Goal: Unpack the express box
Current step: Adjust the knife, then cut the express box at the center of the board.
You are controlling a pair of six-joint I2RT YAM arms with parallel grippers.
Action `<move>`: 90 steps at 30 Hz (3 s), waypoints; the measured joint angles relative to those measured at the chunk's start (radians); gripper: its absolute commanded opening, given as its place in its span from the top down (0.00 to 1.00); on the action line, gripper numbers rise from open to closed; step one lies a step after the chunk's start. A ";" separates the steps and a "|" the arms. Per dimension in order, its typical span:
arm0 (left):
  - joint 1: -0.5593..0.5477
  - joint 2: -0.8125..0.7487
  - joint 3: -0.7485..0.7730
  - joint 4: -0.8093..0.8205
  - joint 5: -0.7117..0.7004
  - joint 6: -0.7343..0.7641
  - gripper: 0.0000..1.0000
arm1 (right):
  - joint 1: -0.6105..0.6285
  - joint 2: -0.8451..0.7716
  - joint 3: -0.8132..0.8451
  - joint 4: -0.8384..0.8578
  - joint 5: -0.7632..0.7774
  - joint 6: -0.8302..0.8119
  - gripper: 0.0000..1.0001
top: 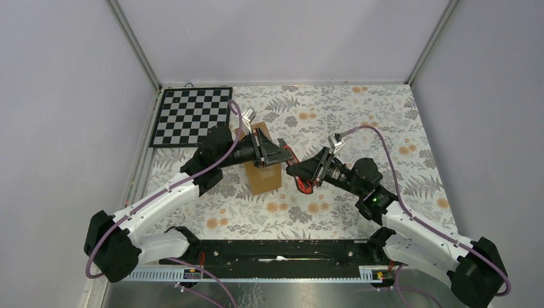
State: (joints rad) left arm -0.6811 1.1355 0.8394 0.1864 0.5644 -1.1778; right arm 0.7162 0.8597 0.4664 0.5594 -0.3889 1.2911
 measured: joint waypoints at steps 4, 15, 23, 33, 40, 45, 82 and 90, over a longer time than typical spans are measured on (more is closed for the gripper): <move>0.005 -0.005 -0.001 -0.035 -0.010 -0.006 0.96 | 0.000 0.026 0.001 0.036 -0.006 -0.013 1.00; 0.091 -0.069 0.098 -0.389 -0.138 0.205 0.11 | 0.002 -0.078 -0.042 -0.140 0.010 -0.014 1.00; 0.276 0.031 0.373 -0.642 -0.453 0.447 0.17 | 0.002 -0.080 -0.075 -0.273 -0.014 -0.049 1.00; 0.351 0.663 0.826 -0.706 -0.653 0.678 0.41 | 0.002 -0.002 0.045 -0.553 -0.079 -0.309 1.00; 0.314 0.852 0.921 -0.864 -0.593 0.763 0.63 | 0.002 -0.007 0.175 -0.759 0.012 -0.496 1.00; 0.251 0.811 0.874 -0.859 -0.539 0.774 0.69 | 0.002 -0.010 0.210 -0.864 0.030 -0.592 1.00; 0.210 0.597 0.704 -0.730 -0.182 0.676 0.25 | 0.433 0.375 0.844 -1.381 0.434 -1.096 1.00; 0.346 0.251 0.513 -0.732 -0.248 0.654 0.13 | 0.531 0.490 0.953 -1.439 0.539 -1.205 1.00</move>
State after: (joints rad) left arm -0.3347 1.3861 1.3521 -0.5457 0.3164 -0.5240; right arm 1.2469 1.3495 1.4197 -0.8791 0.1505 0.0856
